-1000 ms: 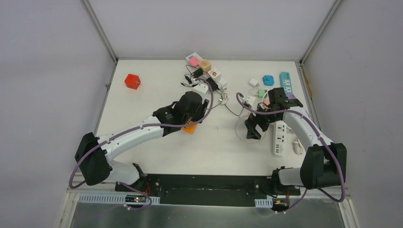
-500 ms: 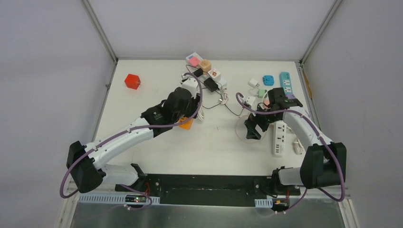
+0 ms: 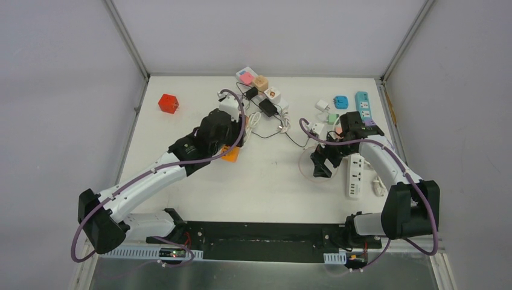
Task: Pull the plug off the socket
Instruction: Move the socket to the corner of the board.
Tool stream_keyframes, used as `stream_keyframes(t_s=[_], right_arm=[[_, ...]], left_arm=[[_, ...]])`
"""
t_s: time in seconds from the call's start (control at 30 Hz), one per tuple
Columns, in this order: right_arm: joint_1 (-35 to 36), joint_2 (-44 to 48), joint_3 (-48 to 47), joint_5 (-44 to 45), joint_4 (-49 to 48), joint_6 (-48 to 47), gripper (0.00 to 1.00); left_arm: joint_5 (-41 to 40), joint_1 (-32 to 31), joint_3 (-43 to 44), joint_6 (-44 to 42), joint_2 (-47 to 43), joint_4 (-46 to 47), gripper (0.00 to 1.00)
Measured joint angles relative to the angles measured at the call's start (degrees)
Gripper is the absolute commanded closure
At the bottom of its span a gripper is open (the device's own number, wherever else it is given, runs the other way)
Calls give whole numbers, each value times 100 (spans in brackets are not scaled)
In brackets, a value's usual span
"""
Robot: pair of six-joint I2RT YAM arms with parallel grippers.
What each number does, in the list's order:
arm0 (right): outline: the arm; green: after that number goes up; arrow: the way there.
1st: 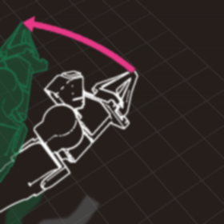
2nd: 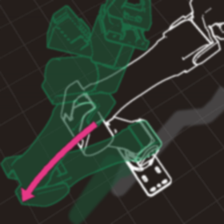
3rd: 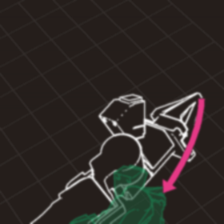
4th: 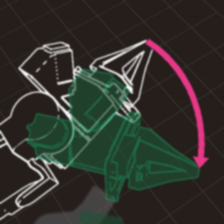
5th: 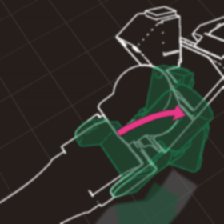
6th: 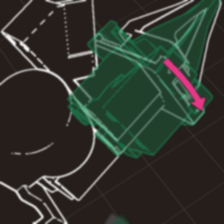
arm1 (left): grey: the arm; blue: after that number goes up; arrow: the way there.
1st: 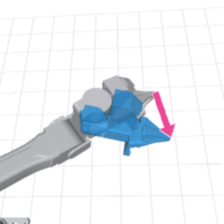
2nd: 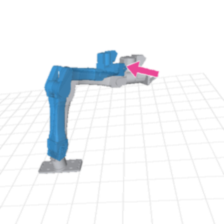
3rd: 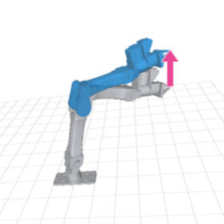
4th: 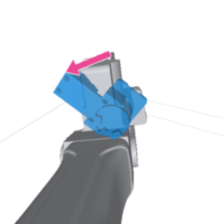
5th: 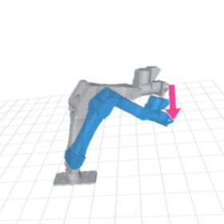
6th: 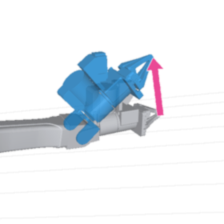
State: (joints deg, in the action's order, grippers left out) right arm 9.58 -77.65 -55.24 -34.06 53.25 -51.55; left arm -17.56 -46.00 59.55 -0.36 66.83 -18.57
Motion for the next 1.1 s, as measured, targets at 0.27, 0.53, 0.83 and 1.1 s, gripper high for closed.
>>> stream_keyframes(t_s=[0.27, 0.53, 0.83, 1.1], right_arm=[[0, -7, 0, 28, 2, -2, 0], [0, -52, 0, 33, 11, -4, 0], [2, -55, 0, 37, 20, -2, 0], [11, -55, 0, 37, 24, -4, 0]], left_arm=[[442, 621, -188, 264, -162, 96, 100], [752, 1086, -208, 297, -350, 96, 100], [903, 1779, -31, 409, -426, 11, 100], [929, 2326, 481, 424, -262, -68, 100]])
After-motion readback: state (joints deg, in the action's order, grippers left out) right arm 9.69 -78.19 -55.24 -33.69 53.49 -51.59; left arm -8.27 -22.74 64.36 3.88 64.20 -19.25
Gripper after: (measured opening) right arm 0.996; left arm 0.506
